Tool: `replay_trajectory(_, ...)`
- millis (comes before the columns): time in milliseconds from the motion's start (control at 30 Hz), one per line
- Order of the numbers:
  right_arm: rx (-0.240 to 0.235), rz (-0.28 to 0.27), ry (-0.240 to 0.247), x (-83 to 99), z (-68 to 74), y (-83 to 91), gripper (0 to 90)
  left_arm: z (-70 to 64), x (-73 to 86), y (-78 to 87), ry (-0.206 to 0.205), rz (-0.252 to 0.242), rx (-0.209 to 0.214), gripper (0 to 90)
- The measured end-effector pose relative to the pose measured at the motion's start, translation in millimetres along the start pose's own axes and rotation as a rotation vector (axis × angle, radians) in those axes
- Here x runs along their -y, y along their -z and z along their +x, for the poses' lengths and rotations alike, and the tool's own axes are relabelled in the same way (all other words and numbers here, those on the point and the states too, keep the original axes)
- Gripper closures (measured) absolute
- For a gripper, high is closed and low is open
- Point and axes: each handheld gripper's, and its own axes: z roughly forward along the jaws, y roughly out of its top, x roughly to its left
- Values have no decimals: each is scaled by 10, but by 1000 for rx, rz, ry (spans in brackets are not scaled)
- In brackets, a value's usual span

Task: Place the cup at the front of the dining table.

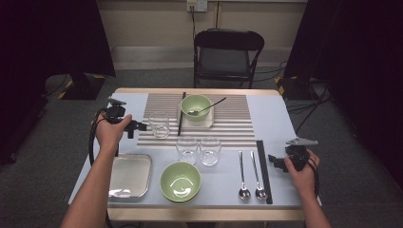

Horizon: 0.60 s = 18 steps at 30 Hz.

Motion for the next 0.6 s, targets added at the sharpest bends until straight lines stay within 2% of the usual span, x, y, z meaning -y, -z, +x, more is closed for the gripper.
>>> replay_trajectory(133,2,0,-2,-1,0,-1,150,5,33,5,14,-2,8,275)
replay_trajectory(167,2,0,-2,-1,1,-1,150,19,42,8,3,2,4,276)
replay_trajectory(200,2,0,-2,-1,0,-1,150,20,56,6,16,0,10,275)
replay_trajectory(600,2,0,0,-1,2,0,150,87,154,52,12,5,14,273)
